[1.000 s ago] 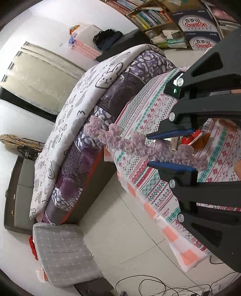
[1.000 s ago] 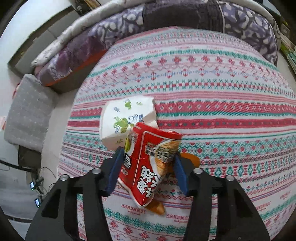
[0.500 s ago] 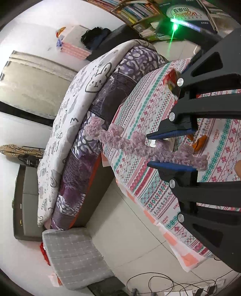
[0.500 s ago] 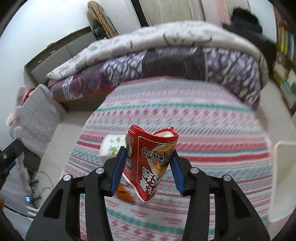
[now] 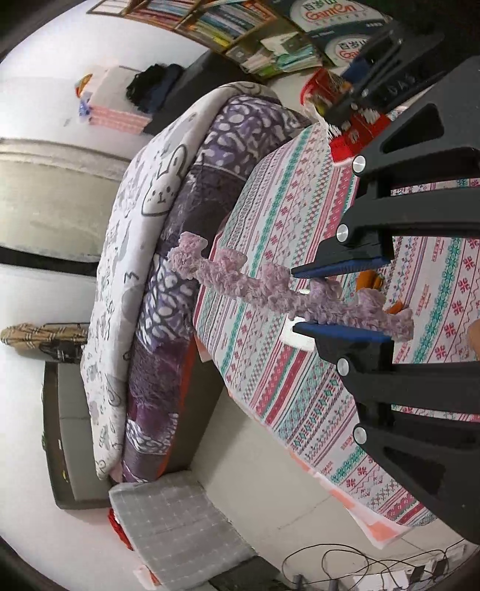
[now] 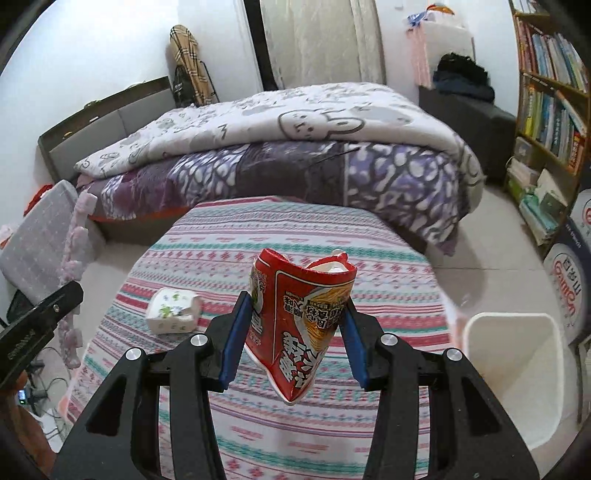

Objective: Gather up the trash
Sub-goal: 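Carry the red snack bag to the bin and open the right tool, then lower the pink strip into the bin and open the left tool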

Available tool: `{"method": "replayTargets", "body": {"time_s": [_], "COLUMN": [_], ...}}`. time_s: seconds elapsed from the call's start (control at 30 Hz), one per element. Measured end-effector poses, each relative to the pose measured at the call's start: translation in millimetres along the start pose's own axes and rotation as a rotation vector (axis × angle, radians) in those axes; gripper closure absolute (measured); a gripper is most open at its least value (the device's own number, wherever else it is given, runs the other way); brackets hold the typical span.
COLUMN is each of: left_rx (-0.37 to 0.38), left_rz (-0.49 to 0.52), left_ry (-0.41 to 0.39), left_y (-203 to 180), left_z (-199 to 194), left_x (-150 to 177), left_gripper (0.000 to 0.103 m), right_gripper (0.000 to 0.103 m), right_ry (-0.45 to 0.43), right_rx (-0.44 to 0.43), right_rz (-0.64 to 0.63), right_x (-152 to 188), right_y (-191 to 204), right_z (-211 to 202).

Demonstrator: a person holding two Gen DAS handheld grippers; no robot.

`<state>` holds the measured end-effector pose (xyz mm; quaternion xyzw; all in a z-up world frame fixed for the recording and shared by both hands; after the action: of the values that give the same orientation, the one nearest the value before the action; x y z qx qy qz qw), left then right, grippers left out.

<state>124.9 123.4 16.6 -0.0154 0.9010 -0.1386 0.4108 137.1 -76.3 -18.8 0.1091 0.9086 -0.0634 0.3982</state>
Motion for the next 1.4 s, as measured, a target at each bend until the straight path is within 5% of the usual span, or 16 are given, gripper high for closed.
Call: {"method": "replayTargets", "body": {"time_s": [0.83, 1.13, 1.27, 1.4], "left_rx": [0.093, 0.162, 0.191, 0.232], "left_rz": [0.198, 0.297, 0.337, 0.369], "left_ry": [0.048, 0.077, 0.094, 0.113], "left_y": [-128.8, -187.8, -212.1, -236.6], "left_z": [32.1, 40.5, 44.5, 48.7], "left_x": [34.8, 57.6, 69.0, 78.0], "left_gripper": [0.078, 0.078, 0.078, 0.078], "right_gripper": [0.057, 0.056, 0.052, 0.034], "right_ry": [-0.061, 0.001, 0.018, 0.012], "right_rx": [0.149, 0.258, 0.294, 0.329], "right_rz": [0.128, 0.223, 0.271, 0.33], "right_x": [0.6, 7.7, 13.5, 17.1], "right_y": [-150.2, -217.9, -244.1, -270.7], "right_z": [-11.9, -5.2, -6.4, -11.6]}}
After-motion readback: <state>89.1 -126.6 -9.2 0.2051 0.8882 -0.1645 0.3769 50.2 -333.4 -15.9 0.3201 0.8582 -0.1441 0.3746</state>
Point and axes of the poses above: each gripper's, at about its wrist camera, not at the fingertips, and z roughly the way its jaws point, y to its left, x to its underside, the point moved 2 cm from there along z, roughly the way its jaws point, and after that the axes turned 15 degrees about x, right-handed, at the moved point
